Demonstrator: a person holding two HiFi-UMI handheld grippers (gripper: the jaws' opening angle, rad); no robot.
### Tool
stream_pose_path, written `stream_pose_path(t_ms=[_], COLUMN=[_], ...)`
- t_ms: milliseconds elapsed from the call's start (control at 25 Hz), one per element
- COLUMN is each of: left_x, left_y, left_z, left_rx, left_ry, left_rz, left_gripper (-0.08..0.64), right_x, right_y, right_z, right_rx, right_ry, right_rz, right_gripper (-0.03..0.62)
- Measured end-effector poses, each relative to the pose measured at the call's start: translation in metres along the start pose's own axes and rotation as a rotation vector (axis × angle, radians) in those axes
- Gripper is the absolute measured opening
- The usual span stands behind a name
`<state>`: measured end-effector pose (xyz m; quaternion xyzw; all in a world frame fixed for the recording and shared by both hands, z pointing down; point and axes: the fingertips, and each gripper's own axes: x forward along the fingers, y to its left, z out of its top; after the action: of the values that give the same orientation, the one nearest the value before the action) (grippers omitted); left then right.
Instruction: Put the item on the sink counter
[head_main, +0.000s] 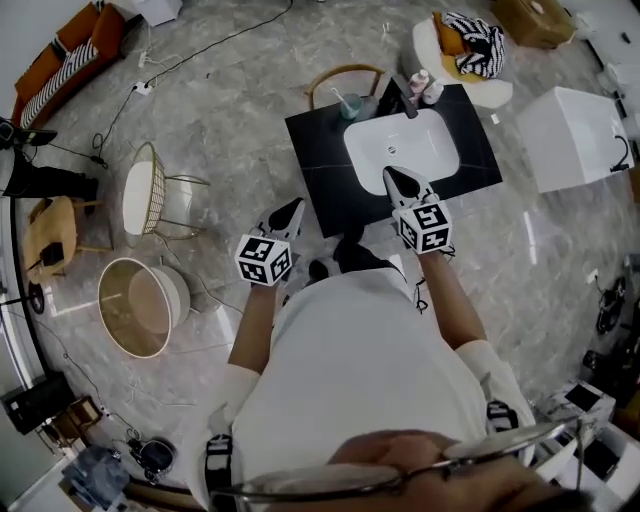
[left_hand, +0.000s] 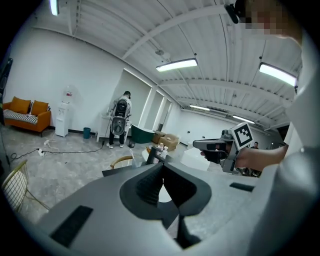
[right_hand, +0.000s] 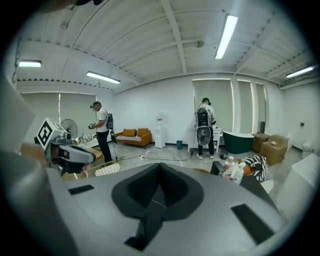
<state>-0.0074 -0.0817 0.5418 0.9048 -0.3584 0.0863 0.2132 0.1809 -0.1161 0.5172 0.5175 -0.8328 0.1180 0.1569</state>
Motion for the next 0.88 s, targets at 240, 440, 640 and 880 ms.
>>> stream_pose_path(t_ms=[240, 440, 640, 880], left_x=[-0.001, 0.001, 0.005, 0.003], left_y=[-0.043, -0.073, -0.094, -0.110], left_z=[0.020, 0.033, 0.041, 0.034], left_rx=[0.021, 0.026, 0.002, -0.006], left_ry=[-0.063, -0.101, -0.119, -0.121], left_rz=[-0.054, -0.056, 0.005, 0.076], left_gripper=[0.005, 0.005, 0.005, 0.005], right_x=[-0.054, -0.080, -0.093, -0.103], right_y=[0.007, 0.001, -0.013, -0.022], right_z=[0.005, 0.010, 0.017, 0.018], right_rx=[-0.004, -0.015, -0.023, -0.056], right_ry=[-0.038, -0.063, -0.082, -0.110], right_rz=[-0.014, 0.011, 0.062, 0.146], right_gripper=[0.008, 0.008, 0.008, 0.006])
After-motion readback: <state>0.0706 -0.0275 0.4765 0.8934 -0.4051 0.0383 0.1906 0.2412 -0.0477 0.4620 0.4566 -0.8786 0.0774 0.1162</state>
